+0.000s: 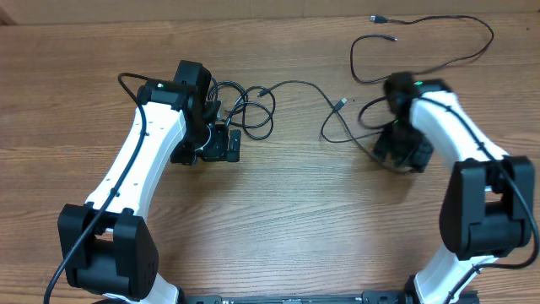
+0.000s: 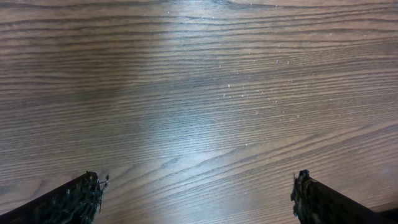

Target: Untangle cables

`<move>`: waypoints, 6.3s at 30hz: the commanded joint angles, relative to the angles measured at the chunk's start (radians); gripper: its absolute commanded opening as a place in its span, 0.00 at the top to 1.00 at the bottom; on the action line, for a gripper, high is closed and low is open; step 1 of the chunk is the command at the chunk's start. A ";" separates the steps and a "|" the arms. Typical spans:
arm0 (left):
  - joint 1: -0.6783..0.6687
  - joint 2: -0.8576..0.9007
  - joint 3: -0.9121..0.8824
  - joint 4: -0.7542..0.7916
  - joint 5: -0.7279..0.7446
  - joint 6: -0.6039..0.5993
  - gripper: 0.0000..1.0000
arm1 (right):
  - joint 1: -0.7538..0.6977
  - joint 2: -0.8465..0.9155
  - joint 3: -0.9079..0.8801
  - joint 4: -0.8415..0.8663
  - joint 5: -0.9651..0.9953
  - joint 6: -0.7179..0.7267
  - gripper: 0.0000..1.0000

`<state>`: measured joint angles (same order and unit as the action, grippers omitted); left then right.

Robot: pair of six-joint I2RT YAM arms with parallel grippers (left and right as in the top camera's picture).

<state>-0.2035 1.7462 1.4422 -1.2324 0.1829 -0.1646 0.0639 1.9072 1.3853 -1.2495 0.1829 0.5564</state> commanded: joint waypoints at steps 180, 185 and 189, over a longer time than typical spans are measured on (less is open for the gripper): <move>-0.008 0.001 -0.007 0.008 -0.006 0.000 0.00 | -0.356 0.195 0.747 -0.305 -0.642 -0.252 0.00; -0.007 0.001 -0.007 0.011 -0.006 -0.001 0.01 | -0.231 0.195 0.706 -0.314 -0.644 -0.303 0.00; -0.007 0.001 -0.007 0.011 -0.007 -0.047 0.00 | -0.095 0.195 0.658 -0.253 -0.580 -0.295 0.00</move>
<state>-0.2035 1.7462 1.4384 -1.2247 0.1822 -0.1726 -0.1196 2.1078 2.0750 -1.5261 -0.4091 0.2798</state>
